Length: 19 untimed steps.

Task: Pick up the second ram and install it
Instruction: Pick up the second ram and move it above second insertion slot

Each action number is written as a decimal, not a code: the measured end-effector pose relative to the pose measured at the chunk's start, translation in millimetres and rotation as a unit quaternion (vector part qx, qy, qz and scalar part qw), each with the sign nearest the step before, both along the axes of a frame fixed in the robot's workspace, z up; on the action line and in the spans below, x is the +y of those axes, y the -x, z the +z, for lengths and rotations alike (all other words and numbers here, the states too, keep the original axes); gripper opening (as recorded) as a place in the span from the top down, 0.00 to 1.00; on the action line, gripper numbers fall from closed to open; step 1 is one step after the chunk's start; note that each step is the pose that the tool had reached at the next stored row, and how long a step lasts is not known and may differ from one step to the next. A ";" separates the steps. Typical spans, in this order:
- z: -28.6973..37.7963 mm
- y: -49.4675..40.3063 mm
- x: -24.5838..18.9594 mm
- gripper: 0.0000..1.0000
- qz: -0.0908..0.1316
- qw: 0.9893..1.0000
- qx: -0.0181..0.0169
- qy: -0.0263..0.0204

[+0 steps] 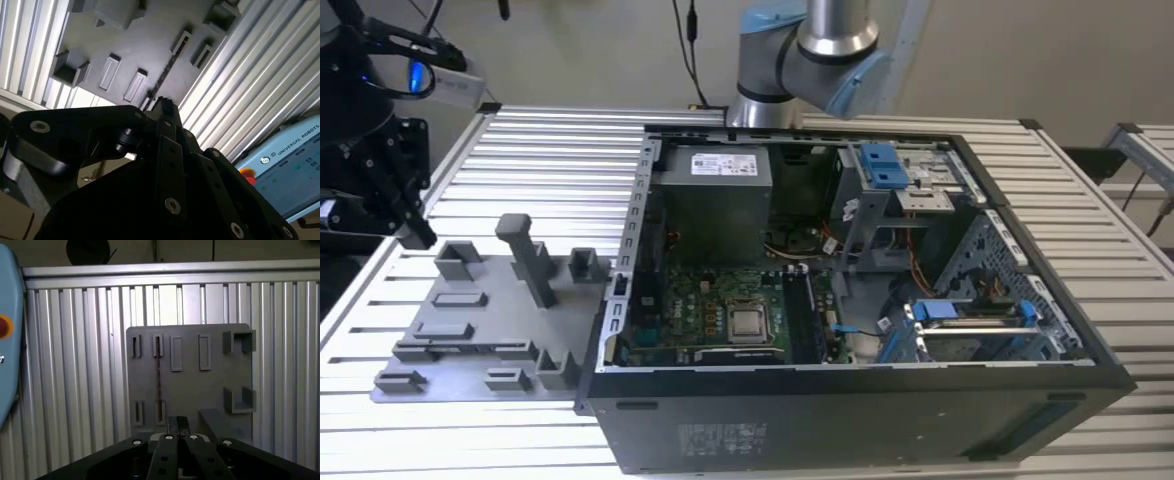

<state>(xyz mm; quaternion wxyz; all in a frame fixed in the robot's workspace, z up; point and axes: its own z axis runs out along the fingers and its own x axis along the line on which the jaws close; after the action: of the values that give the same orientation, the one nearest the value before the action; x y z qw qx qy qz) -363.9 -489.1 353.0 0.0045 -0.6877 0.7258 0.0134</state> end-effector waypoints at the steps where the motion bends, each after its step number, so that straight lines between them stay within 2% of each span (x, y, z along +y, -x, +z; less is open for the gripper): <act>1: 0.0 0.0 0.0 0.89 0.000 1.000 0.000 0.000; 5: 0.0 -0.1 0.0 0.88 0.000 1.000 0.000 0.000; 6: 0.0 -0.1 0.0 0.82 0.000 1.000 0.000 0.000; 7: 0.0 -0.1 0.0 0.82 0.000 1.000 0.000 0.000; 8: 0.0 -0.1 0.0 0.76 0.000 1.000 0.000 0.000; 9: 0.0 -0.1 0.0 0.76 0.000 1.000 0.000 0.000; 10: 0.0 -0.1 0.0 0.64 0.000 1.000 0.000 0.000; 12: 0.0 -0.1 0.0 0.64 0.000 1.000 0.000 0.000; 13: 0.0 -0.1 0.0 0.58 0.000 1.000 0.000 0.000; 19: 0.0 -0.1 0.0 0.58 0.000 1.000 0.000 0.000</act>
<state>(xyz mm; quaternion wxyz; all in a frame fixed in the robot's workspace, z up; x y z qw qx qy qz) -363.8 -489.1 353.0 0.0044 -0.6877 0.7258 0.0133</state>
